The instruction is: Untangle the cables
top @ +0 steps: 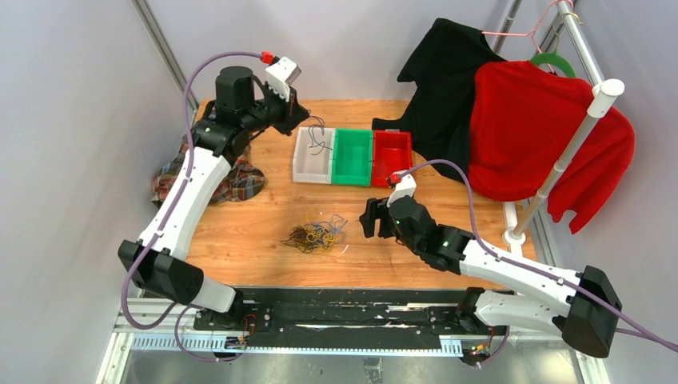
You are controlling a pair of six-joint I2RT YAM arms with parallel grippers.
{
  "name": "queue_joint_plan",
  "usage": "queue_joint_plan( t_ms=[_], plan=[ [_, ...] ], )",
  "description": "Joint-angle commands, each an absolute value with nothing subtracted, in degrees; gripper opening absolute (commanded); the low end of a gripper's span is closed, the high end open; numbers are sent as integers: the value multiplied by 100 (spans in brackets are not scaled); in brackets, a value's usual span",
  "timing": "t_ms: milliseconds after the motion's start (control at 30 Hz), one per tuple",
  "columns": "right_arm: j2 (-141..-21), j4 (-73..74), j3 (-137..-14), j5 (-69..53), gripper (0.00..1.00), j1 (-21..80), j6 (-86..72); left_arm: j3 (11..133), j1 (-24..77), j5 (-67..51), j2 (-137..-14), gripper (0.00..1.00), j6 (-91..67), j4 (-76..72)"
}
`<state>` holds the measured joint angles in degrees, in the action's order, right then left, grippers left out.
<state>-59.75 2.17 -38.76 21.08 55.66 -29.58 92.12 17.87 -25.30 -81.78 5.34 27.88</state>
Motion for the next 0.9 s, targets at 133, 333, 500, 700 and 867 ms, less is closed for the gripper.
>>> queue_joint_plan(
  t_ms=[133,333,500,700,867],
  plan=[
    [-5681,848,-4018,2360,74,5277,-3119,9576,1831,-3218,-9127,0,179,2419],
    [-5565,989,-4030,2399,73,4997,-3158,9905,1975,-3439,-9838,0,2,2272],
    [-5599,989,-3979,2260,73,4753,-3234,10151,2173,-3505,-10442,0,14,2148],
    [-5735,977,-4030,2117,73,4570,-3210,10248,2266,-3142,-11117,0,251,1894],
    [-5753,977,-4052,2029,73,4496,-3197,10120,2409,-2743,-11421,1,855,1850]
  ],
)
